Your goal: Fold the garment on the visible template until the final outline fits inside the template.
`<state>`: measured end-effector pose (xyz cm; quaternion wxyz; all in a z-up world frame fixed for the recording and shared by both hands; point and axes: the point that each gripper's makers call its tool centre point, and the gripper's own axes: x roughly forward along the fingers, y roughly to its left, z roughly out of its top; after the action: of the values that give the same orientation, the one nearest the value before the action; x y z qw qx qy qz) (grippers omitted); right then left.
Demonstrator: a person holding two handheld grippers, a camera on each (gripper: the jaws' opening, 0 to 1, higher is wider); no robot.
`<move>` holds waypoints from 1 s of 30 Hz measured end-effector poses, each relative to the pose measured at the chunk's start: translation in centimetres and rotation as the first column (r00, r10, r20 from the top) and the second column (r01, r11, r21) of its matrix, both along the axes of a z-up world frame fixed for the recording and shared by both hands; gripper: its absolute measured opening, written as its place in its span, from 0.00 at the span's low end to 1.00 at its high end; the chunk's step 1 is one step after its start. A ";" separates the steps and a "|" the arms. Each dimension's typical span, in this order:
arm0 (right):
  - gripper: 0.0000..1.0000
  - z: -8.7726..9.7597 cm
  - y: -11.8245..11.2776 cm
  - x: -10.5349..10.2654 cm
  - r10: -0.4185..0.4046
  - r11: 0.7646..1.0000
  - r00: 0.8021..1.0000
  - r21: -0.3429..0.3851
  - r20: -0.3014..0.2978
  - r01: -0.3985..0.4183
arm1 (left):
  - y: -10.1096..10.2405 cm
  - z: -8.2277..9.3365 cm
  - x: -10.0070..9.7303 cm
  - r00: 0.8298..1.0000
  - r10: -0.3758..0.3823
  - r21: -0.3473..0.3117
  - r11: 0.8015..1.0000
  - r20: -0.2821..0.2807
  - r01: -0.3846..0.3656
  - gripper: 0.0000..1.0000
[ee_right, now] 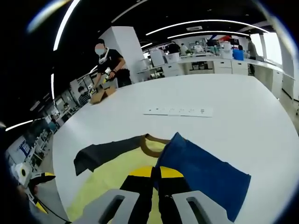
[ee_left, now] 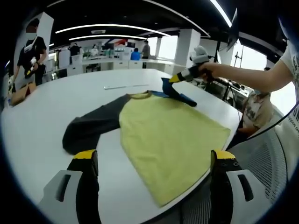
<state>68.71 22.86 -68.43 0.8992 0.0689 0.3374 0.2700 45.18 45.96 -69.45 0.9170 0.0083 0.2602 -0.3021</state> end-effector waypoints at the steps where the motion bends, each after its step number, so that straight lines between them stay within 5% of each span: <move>1: 0.00 0.0 0.2 0.0 0.004 1.000 1.000 -0.001 0.000 -0.004 | 0.1 0.0 0.0 1.000 0.000 0.000 1.000 -0.001 0.000 0.97; 30: 0.00 0.3 6.7 0.0 0.113 0.993 0.994 0.018 -0.001 -0.113 | 0.1 -0.1 -0.2 1.000 0.000 0.003 1.000 -0.009 0.000 0.97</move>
<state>68.71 29.58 -68.11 0.8814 0.0579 0.3393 0.3235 44.96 46.11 -69.54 0.9159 0.0085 0.2647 -0.3016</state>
